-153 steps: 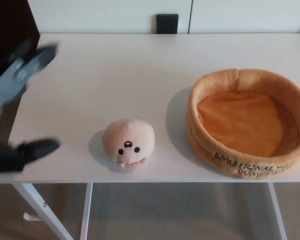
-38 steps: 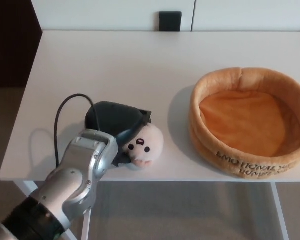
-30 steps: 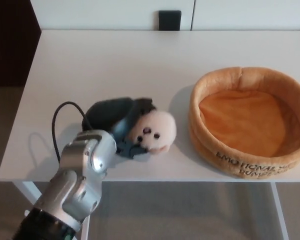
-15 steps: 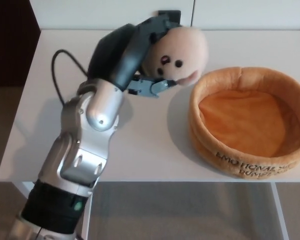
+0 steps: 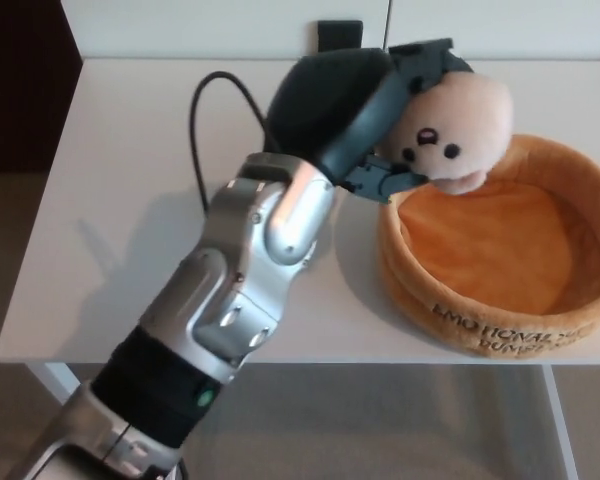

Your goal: The robot walks towards a table in front, picks a dumpling toy with left hand and puts it in an orange round plate

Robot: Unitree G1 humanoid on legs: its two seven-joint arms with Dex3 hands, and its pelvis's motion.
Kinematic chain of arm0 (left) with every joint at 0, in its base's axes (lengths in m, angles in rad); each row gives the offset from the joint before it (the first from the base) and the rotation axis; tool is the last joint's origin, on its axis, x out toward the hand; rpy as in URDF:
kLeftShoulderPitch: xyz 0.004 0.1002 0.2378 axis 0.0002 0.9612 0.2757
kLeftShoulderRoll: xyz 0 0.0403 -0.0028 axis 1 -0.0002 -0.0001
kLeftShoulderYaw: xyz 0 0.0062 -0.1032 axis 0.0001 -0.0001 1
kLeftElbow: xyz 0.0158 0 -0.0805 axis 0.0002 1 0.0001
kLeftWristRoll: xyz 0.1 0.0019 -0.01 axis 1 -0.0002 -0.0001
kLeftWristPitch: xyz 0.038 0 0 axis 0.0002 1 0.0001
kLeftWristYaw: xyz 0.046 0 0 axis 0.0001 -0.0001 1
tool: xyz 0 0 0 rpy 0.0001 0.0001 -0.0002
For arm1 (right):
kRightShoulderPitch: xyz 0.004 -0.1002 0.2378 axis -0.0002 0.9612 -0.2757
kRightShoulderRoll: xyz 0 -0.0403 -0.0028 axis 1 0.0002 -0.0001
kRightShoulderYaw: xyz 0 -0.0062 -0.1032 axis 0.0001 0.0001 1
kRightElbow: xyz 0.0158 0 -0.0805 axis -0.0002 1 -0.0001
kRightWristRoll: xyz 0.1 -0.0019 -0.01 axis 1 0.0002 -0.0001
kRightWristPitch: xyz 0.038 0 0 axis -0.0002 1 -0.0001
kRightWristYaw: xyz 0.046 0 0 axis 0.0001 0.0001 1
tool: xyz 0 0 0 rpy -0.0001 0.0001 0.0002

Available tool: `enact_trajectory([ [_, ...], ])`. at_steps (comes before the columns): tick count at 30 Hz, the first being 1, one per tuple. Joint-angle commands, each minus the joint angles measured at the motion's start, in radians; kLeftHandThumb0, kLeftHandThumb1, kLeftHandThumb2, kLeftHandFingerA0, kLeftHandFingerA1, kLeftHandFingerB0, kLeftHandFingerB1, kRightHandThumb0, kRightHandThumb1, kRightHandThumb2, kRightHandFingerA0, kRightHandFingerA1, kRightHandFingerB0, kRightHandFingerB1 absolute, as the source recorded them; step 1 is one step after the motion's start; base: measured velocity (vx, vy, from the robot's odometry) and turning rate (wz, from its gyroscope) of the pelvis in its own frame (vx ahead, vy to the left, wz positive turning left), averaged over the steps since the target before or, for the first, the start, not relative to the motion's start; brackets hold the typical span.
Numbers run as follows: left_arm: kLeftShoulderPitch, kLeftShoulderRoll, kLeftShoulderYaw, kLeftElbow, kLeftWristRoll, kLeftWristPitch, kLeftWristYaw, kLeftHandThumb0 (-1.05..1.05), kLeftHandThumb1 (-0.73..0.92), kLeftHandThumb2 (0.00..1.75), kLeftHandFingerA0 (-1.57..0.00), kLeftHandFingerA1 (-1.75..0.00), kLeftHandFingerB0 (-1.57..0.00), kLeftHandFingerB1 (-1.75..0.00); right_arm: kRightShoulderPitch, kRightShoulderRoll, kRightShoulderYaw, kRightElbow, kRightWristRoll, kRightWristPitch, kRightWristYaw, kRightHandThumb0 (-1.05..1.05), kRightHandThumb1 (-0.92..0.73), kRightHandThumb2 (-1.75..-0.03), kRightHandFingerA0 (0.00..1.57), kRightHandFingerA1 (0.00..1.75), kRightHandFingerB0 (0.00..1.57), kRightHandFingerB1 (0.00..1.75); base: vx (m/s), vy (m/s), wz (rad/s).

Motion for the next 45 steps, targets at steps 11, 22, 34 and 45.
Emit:
enact_trajectory([
  [11, -0.166, -0.092, -0.023, 0.294, 0.01, 0.014, 0.045, -0.23, 0.6, 0.59, -0.84, -1.61, -0.76, -0.55, -0.025, 0.002, 0.008, 0.0, -0.005, 0.023, 0.013, -0.47, -0.64, -0.59, 0.81, 1.1, 0.3, 0.3, 0.0, 0.0, 0.0],
  [22, -0.264, -0.111, -0.06, 0.294, 0.003, 0.24, -0.286, -0.92, 0.39, 0.75, 0.0, -0.13, -0.05, -0.22, -0.063, 0.006, 0.011, -0.002, -0.002, 0.034, 0.022, -0.49, -0.62, -0.6, 0.75, 1.27, 0.3, 0.31, 0.0, 0.0, 0.0],
  [34, -0.238, -0.023, -0.177, 0.162, 0.023, 0.283, -0.519, -1.02, 0.61, 1.06, -0.04, 0.0, -0.11, -0.16, -0.066, 0.005, 0.009, -0.004, 0.001, 0.024, 0.033, -0.55, -0.51, -0.78, 0.78, 1.13, 0.24, 0.42, 0.0, 0.0, 0.0],
  [45, -0.197, 0.081, -0.184, 0.062, 0.008, 0.275, -0.57, -1.05, 0.6, 0.89, 0.0, -0.17, 0.0, -0.15, -0.091, 0.011, 0.017, -0.003, -0.009, 0.033, 0.033, -0.48, -0.62, -0.59, 0.68, 1.19, 0.3, 0.31, 0.0, 0.0, 0.0],
])
